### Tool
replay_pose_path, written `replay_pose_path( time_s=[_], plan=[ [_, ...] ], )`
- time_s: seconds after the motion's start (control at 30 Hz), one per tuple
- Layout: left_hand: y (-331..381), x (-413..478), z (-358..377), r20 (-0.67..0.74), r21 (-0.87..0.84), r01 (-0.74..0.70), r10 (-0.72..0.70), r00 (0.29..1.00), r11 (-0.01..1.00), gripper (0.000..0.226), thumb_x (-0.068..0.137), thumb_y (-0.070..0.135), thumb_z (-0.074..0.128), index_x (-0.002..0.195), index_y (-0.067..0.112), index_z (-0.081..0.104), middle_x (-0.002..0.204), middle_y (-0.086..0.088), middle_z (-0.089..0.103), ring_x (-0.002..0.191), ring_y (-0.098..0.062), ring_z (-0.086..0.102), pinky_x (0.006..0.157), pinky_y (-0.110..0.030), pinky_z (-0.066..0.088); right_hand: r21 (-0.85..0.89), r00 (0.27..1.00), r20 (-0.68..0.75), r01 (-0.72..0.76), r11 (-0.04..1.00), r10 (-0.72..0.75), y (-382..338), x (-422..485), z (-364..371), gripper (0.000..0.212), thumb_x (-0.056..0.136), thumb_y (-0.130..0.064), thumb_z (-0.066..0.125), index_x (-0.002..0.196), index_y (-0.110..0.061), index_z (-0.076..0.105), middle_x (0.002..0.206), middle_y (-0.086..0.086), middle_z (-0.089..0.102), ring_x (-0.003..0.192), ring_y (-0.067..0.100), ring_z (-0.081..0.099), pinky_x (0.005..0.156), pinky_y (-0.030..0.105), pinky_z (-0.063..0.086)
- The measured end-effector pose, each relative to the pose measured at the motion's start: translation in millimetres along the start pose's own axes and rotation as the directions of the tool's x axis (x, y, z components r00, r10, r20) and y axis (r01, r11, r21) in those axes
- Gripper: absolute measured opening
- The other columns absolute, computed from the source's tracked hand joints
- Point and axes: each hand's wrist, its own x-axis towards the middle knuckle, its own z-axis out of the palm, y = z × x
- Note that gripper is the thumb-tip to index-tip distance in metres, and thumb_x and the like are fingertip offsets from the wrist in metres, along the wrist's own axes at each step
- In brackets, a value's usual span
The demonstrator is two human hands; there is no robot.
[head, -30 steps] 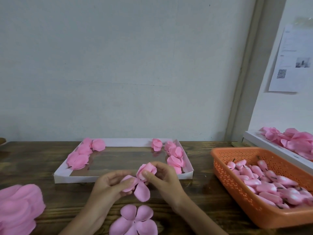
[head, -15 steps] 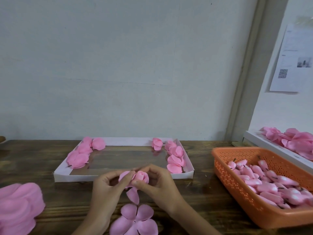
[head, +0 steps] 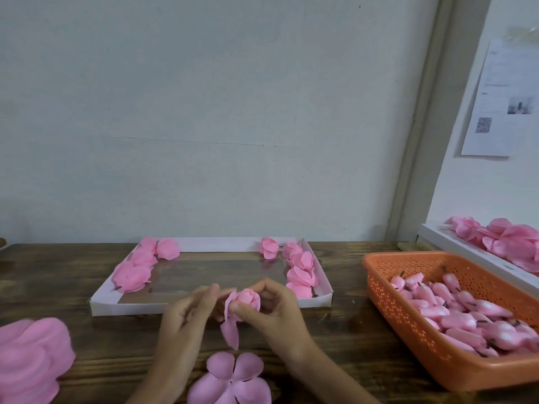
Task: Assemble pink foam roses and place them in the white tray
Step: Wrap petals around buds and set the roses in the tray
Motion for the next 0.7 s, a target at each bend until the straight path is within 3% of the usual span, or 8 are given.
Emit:
replay_pose_path(
  time_s=[0.07,0.13,0.23,0.37,0.47,0.57,0.63,0.7],
  plan=[
    [3.2,0.2,-1.0,0.038,0.009,0.001,-0.001,0.999,1.000,0.024,0.096,0.016,0.060,0.100,0.015,0.083,0.099,-0.006,0.081,0.093,-0.019,0.076,0.081,-0.022,0.058,-0.010,1.000,-0.028,-0.006,1.000,0.006,-1.1,1.2,-3.0,0.013,0.081,-0.023,0.085,0.084,-0.028,0.073,0.090,0.008,0.079,0.085,0.019,0.074,0.076,0.032,0.059],
    [4.1,0.9,-1.4,0.079,0.058,-0.026,0.021,0.997,0.998,0.028,0.095,-0.008,0.059,0.101,0.007,0.082,0.102,-0.008,0.081,0.098,-0.017,0.076,0.081,-0.016,0.056,-0.013,0.999,-0.037,-0.022,1.000,0.021,-1.6,1.1,-4.7,0.014,0.080,-0.026,0.085,0.083,-0.029,0.072,0.090,0.006,0.079,0.087,0.019,0.075,0.075,0.029,0.059],
    [0.3,4.8,-3.4,0.078,0.065,-0.012,0.007,0.997,0.998,0.034,0.091,-0.019,0.059,0.093,0.006,0.083,0.098,-0.011,0.079,0.095,-0.018,0.075,0.079,-0.017,0.056,-0.051,0.999,-0.032,-0.034,0.998,0.032,1.0,1.2,-5.0,0.015,0.081,-0.025,0.086,0.085,-0.024,0.071,0.090,0.009,0.079,0.087,0.024,0.076,0.075,0.038,0.061],
    [-11.4,9.2,-4.5,0.060,-0.002,0.110,-0.109,0.992,0.994,0.026,0.096,-0.001,0.063,0.094,0.016,0.083,0.099,-0.011,0.080,0.096,-0.023,0.076,0.079,-0.026,0.061,-0.068,0.997,0.044,-0.057,0.996,0.060,-4.5,-2.2,0.6,0.017,0.079,-0.027,0.088,0.086,-0.025,0.073,0.089,0.008,0.079,0.085,0.021,0.076,0.075,0.040,0.061],
    [-15.9,8.1,-0.9,0.034,-0.088,0.248,-0.246,0.969,0.965,0.017,0.097,0.014,0.068,0.093,0.023,0.083,0.094,-0.009,0.080,0.091,-0.028,0.076,0.082,-0.038,0.061,-0.092,0.996,0.056,-0.062,0.994,0.067,-8.3,-9.0,12.0,0.032,0.073,-0.028,0.091,0.091,-0.016,0.068,0.093,0.009,0.078,0.078,0.020,0.072,0.072,0.048,0.060],
    [-13.2,3.4,4.8,0.060,-0.133,0.328,-0.323,0.945,0.935,0.024,0.096,0.036,0.059,0.091,0.032,0.082,0.084,0.001,0.078,0.076,-0.014,0.074,0.069,-0.031,0.060,-0.031,0.999,0.039,-0.029,0.999,0.031,-8.5,-12.7,20.5,0.046,0.073,-0.014,0.089,0.093,-0.005,0.049,0.107,-0.002,0.078,0.082,0.026,0.076,0.069,0.043,0.061],
    [-12.6,0.5,11.2,0.016,-0.263,0.375,-0.384,0.923,0.889,0.038,0.095,0.050,0.058,0.086,0.021,0.082,0.074,-0.006,0.073,0.066,-0.016,0.069,0.061,-0.029,0.056,-0.024,0.999,0.045,-0.001,1.000,0.002,-9.6,-13.6,23.2,0.047,0.074,-0.008,0.087,0.089,-0.002,0.042,0.115,-0.002,0.078,0.093,0.038,0.076,0.072,0.047,0.061],
    [-11.1,-1.1,18.2,-0.021,-0.418,0.384,-0.431,0.902,0.823,0.049,0.086,0.053,0.059,0.088,0.010,0.081,0.077,-0.013,0.072,0.070,-0.021,0.071,0.062,-0.030,0.059,-0.058,0.999,0.040,0.017,0.998,-0.015,-8.7,-14.0,25.1,0.042,0.074,-0.008,0.085,0.084,-0.002,0.045,0.114,-0.002,0.079,0.094,0.042,0.073,0.077,0.056,0.061]
  ],
)
